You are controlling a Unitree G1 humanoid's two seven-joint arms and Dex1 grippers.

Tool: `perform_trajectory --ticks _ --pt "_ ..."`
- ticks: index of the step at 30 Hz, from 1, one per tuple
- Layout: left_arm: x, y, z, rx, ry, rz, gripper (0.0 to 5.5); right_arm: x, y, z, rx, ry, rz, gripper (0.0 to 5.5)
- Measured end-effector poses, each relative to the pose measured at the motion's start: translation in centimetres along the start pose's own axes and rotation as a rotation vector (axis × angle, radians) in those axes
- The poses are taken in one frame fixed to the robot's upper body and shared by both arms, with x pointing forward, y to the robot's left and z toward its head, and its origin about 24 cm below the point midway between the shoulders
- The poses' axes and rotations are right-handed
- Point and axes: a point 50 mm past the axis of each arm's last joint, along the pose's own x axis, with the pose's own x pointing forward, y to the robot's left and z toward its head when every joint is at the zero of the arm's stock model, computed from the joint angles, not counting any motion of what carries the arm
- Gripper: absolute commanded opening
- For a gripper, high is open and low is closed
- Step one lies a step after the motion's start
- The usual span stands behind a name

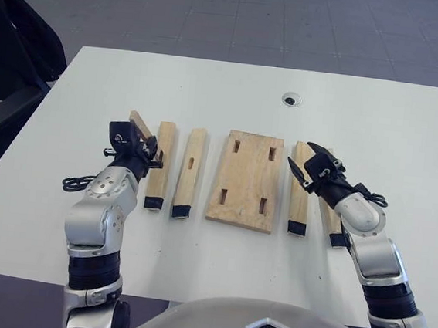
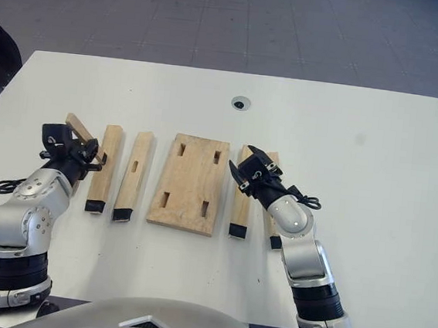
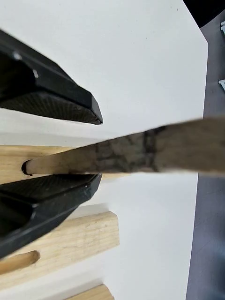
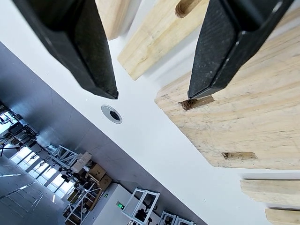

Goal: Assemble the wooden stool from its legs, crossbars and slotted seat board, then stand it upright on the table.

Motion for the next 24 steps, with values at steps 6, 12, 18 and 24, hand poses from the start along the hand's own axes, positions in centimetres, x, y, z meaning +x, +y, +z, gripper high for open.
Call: perform_trajectory --ticks 6,12,18,24 --pt "-2.0 0.0 4.5 0.018 -0.192 -0.002 1.75 -0.1 0.1 0.1 -0.003 -0.002 -0.001 2.72" --pt "-2.0 -0.2 10.6 -0.001 -0.364 -0.041 1.75 -0.2 0.3 0.0 -0.002 0.002 0.001 2.72" --pt "1.1 0.8 10.8 -0.071 -0.270 -0.028 1.01 -0.1 0.5 0.1 -0.008 -0.002 0.005 2.72" --pt "1.6 -0.4 11.2 -0.112 -0.247 -0.081 1.01 -0.1 0.5 0.2 -0.010 -0.002 0.001 2.72"
